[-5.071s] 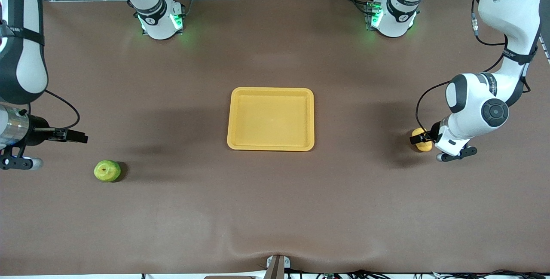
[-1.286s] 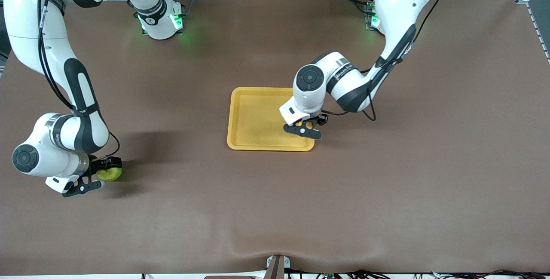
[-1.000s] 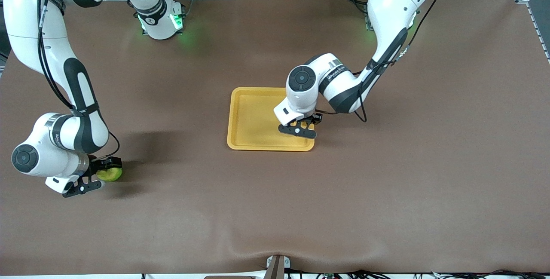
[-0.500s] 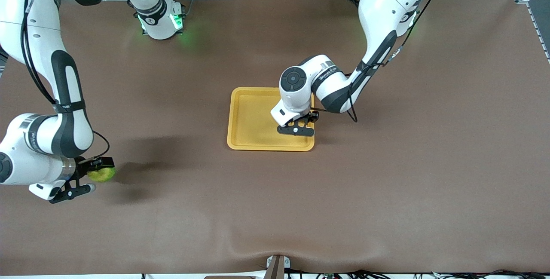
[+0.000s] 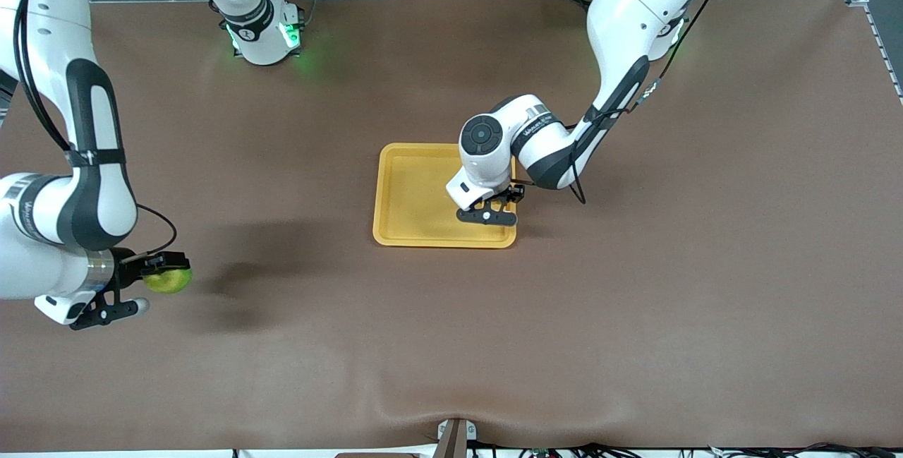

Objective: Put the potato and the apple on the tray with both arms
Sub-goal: 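Lower the potato onto the tray and open the left gripper, then carry the green apple to the tray while the left gripper withdraws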

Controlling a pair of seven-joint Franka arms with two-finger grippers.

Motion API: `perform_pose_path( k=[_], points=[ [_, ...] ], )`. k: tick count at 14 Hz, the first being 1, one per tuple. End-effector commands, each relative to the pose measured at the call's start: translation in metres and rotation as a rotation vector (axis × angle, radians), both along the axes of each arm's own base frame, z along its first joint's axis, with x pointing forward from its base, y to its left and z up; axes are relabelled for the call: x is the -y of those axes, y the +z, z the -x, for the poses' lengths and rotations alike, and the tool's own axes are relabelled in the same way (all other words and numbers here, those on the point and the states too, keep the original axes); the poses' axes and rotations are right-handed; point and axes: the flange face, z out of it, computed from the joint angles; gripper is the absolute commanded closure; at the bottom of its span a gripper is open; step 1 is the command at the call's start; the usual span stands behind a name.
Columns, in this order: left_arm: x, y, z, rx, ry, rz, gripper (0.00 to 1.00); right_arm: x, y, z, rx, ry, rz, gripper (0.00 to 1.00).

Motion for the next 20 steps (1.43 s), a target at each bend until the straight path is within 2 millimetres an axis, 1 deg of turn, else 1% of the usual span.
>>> perform_pose_path(
  k=[1,2,3,4,6,8,9,10,11,12,13,15,16,17,18,19,20],
  points=[
    [0.004,0.000,-0.003,0.018,0.009,-0.021,0.16,-0.020,0.016,0.009,-0.025,-0.054,-0.019,1.00],
    [0.004,0.001,-0.004,0.020,0.005,-0.021,0.00,-0.036,0.020,0.012,-0.026,-0.065,-0.025,1.00],
    [0.005,0.002,-0.004,0.022,0.008,-0.019,0.00,-0.048,0.023,0.013,-0.028,-0.074,-0.022,1.00],
    [0.005,0.009,-0.008,0.034,0.011,-0.011,0.00,-0.057,0.024,0.015,-0.036,-0.094,-0.017,1.00],
    [0.004,0.020,-0.015,0.050,0.020,-0.001,0.00,-0.089,0.030,0.019,-0.045,-0.141,0.002,1.00],
    [-0.003,0.042,-0.025,0.077,0.031,0.005,0.00,-0.109,0.035,0.022,-0.048,-0.172,0.014,1.00],
    [-0.018,0.059,-0.037,0.090,0.056,-0.007,0.00,-0.119,0.037,0.024,-0.052,-0.177,0.018,1.00],
    [-0.029,0.081,-0.045,0.105,0.076,-0.012,0.00,-0.129,0.042,0.027,-0.057,-0.192,0.024,1.00],
    [-0.036,0.100,-0.048,0.108,0.085,-0.018,0.00,-0.147,0.047,0.029,-0.058,-0.211,0.033,1.00],
    [-0.047,0.121,-0.053,0.117,0.091,-0.030,0.00,-0.157,0.047,0.031,-0.064,-0.225,0.041,1.00],
    [-0.060,0.140,-0.058,0.123,0.094,-0.042,0.00,-0.164,0.050,0.033,-0.064,-0.229,0.043,1.00],
    [-0.092,0.180,-0.071,0.093,0.105,-0.012,0.00,-0.193,0.051,0.038,-0.070,-0.259,0.060,1.00],
    [-0.111,0.201,-0.077,0.079,0.097,0.007,0.00,-0.207,0.051,0.041,-0.073,-0.277,0.069,1.00],
    [-0.135,0.219,-0.083,0.055,0.087,0.015,0.00,-0.220,0.050,0.044,-0.077,-0.288,0.077,1.00],
    [-0.157,0.238,-0.086,0.040,0.084,0.014,0.00,-0.235,0.049,0.048,-0.081,-0.298,0.086,1.00],
    [-0.179,0.256,-0.088,0.039,0.091,0.001,0.00,-0.242,0.046,0.051,-0.086,-0.303,0.091,1.00],
    [-0.201,0.271,-0.091,0.042,0.116,-0.011,0.00,-0.260,0.047,0.059,-0.084,-0.301,0.096,1.00]
  ],
)
